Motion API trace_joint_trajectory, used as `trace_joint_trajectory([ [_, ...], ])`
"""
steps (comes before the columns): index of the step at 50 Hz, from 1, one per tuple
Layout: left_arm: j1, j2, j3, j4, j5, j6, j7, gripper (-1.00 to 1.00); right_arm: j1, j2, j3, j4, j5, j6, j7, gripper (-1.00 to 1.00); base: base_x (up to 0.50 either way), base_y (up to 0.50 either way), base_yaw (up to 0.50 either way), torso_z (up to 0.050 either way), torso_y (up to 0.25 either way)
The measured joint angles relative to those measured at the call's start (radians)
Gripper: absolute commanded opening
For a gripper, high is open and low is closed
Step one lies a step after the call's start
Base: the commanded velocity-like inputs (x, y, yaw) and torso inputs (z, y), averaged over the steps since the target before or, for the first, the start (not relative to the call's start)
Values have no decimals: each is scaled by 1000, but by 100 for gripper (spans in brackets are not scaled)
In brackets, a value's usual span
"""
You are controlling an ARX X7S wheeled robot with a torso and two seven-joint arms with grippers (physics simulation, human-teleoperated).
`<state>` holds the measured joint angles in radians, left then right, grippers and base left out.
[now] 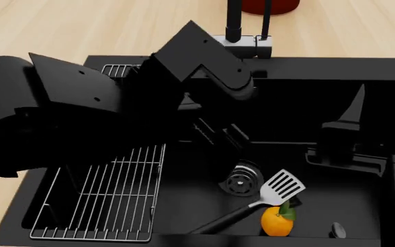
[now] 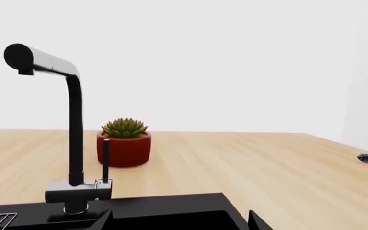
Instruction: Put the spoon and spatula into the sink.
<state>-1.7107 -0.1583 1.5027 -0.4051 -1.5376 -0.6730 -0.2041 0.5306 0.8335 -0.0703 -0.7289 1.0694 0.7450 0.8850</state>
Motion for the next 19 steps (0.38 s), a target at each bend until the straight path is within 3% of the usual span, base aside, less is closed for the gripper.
trace_joint_trajectory([
  [19, -3, -338, -156, 416, -102, 107, -205, 100, 16, 3, -6, -2, 5, 6, 0, 100, -1, 0, 0, 0, 0],
])
